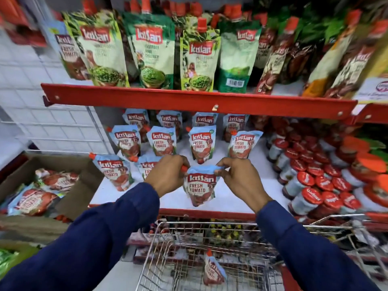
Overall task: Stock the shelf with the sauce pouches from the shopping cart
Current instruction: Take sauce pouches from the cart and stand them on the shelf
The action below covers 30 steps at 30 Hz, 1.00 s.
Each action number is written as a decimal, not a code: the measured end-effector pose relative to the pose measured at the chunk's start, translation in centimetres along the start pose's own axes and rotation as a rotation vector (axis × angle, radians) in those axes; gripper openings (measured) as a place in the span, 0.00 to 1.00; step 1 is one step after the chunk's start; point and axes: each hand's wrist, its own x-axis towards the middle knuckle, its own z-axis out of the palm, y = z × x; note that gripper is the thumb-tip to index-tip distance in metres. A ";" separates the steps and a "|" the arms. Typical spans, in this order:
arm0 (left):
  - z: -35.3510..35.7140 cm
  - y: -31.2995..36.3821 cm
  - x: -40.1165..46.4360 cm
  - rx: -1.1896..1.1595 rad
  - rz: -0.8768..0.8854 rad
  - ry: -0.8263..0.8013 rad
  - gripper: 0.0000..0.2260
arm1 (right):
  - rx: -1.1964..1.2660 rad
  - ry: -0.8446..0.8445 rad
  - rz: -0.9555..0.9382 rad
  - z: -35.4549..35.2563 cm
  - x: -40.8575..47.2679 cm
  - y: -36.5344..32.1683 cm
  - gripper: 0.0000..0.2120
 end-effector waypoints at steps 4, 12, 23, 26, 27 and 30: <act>0.9 -0.6 2.5 -0.004 -0.035 0.000 0.11 | -0.040 -0.006 0.031 1.0 2.4 0.8 0.05; 2.1 -1.4 4.9 0.012 -0.042 -0.036 0.13 | -0.030 -0.027 0.101 2.4 4.4 1.6 0.06; 2.5 -1.5 5.4 0.041 -0.037 -0.044 0.11 | -0.085 -0.064 0.115 2.8 5.3 2.2 0.06; 2.5 -1.5 5.3 0.050 -0.035 -0.040 0.10 | -0.092 -0.064 0.111 2.8 5.2 2.2 0.06; 2.6 -1.5 5.3 0.051 -0.034 -0.040 0.10 | -0.092 -0.063 0.109 2.8 5.2 2.2 0.06; 2.6 -1.6 5.3 0.046 -0.038 -0.049 0.11 | -0.084 -0.054 0.116 2.9 5.0 2.0 0.06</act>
